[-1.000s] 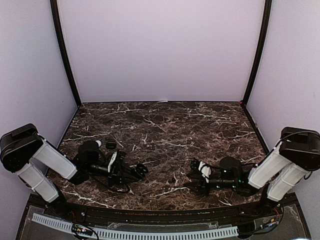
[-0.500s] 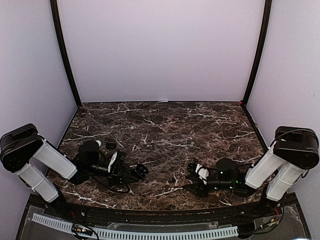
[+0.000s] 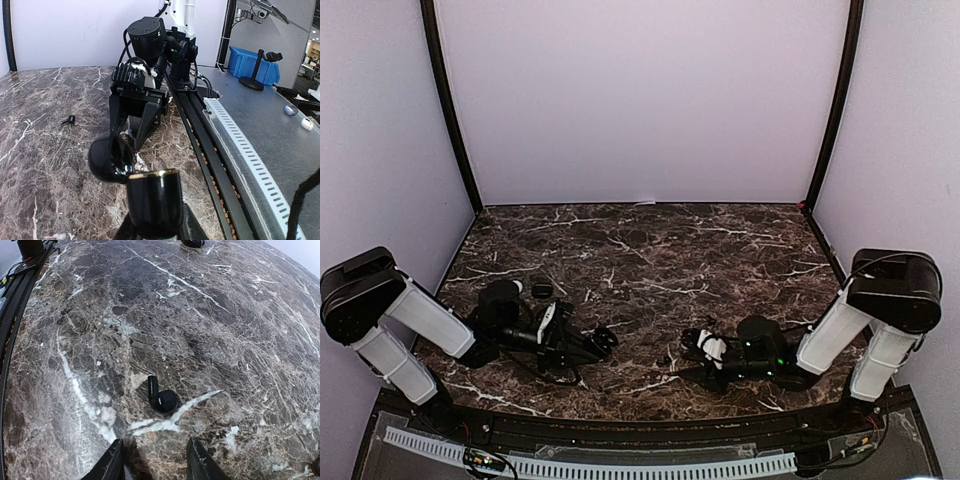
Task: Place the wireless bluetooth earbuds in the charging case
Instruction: Pick up the right earbud from the center of the board.
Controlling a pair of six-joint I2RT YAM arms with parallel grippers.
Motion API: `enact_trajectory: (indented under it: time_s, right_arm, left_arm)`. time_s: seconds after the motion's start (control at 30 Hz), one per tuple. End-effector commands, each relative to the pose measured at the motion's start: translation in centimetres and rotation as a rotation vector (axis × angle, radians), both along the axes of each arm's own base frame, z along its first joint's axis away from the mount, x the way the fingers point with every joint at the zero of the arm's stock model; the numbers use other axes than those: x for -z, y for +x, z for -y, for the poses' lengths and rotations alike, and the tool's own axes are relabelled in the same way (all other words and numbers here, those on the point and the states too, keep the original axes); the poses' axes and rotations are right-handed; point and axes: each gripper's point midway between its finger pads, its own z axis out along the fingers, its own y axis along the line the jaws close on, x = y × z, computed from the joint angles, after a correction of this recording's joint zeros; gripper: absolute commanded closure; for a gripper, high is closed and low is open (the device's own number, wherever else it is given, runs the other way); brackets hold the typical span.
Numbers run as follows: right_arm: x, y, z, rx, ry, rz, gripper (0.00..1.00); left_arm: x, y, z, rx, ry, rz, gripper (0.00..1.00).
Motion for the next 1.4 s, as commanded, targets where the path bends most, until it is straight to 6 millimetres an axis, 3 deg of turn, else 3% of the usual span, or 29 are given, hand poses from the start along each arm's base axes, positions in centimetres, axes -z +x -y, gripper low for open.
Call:
enact_trajectory:
  time_s: [0.0,0.33,0.63,0.93,1.0,1.07,1.1,1.27,1.37]
  right_arm:
    - [0.5,0.3,-1.1,-0.02,-0.02,0.016,0.59]
    - [1.4,0.7,-2.3,-0.079,-0.015,-0.025,0.6]
    - [1.5,-0.2,-2.6,-0.139,-0.011,-0.052,0.72]
    - [1.3,0.0,-2.4,-0.121,-0.007,-0.048,0.76]
    - [1.2,0.0,-2.4,-0.119,-0.005,-0.044,0.73]
    - [0.9,0.0,-2.3,-0.117,0.002,-0.04,0.57]
    - [0.9,0.0,-2.3,-0.115,0.002,-0.037,0.54]
    - [1.4,0.4,-2.6,-0.117,-0.014,-0.043,0.55]
    - [1.7,0.1,-2.9,-0.14,-0.02,-0.066,0.61]
  left_arm:
    - [-0.8,0.1,0.3,0.014,-0.02,0.026,1.0]
    - [-0.8,0.0,0.3,0.015,-0.022,0.024,1.0]
    - [-0.8,0.1,0.2,0.011,-0.021,0.025,1.0]
    - [-0.7,0.0,0.3,0.013,-0.02,0.023,1.0]
    - [-0.7,0.1,0.3,0.012,-0.019,0.023,1.0]
    - [-0.8,0.1,0.3,0.013,-0.02,0.023,1.0]
    - [-0.8,0.1,0.3,0.013,-0.02,0.023,1.0]
    - [-0.8,0.1,0.3,0.016,-0.021,0.023,1.0]
    - [-0.8,0.1,0.3,0.015,-0.021,0.022,1.0]
